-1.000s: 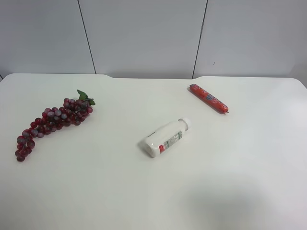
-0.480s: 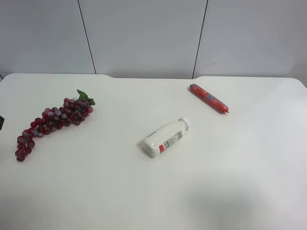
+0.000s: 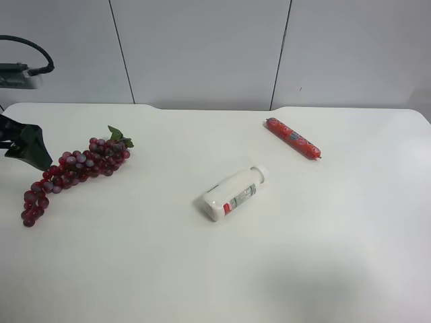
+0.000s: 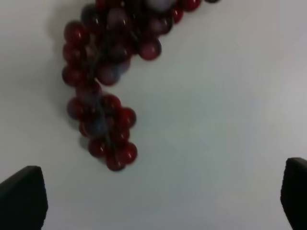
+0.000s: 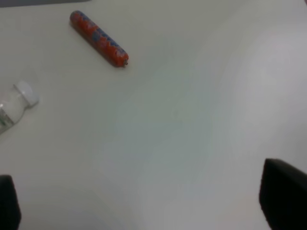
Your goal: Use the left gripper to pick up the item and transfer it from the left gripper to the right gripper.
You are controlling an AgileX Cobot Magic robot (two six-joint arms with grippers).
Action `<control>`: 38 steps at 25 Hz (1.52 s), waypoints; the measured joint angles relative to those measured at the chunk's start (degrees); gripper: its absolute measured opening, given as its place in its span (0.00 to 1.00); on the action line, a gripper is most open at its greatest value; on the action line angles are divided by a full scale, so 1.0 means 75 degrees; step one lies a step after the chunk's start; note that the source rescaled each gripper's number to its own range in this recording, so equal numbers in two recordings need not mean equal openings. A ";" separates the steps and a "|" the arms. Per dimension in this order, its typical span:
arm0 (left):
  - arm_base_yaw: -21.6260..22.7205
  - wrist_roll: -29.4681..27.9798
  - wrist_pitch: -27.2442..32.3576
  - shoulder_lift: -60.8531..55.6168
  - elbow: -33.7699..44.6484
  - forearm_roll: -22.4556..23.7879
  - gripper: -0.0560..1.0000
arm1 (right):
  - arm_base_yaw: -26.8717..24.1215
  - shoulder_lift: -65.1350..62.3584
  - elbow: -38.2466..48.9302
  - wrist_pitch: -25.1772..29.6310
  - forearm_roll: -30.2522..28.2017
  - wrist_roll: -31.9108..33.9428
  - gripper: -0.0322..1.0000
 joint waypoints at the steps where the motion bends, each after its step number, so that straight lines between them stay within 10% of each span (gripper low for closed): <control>1: 0.0000 0.0053 -0.0216 0.0223 -0.0022 0.0064 1.00 | 0.0000 0.0000 0.0000 0.0000 0.0000 0.0000 1.00; 11: 0.0000 0.0149 -0.1928 0.1810 -0.0055 0.0438 1.00 | 0.0000 0.0000 0.0000 0.0000 0.0000 0.0000 1.00; 29: 0.0000 0.0167 -0.2716 0.3174 -0.0064 0.0902 0.99 | 0.0000 0.0000 0.0000 0.0000 0.0000 0.0000 1.00; 38: 0.0000 0.0167 -0.2715 0.3174 -0.0064 0.0902 0.69 | 0.0000 0.0000 0.0000 0.0000 0.0000 0.0000 1.00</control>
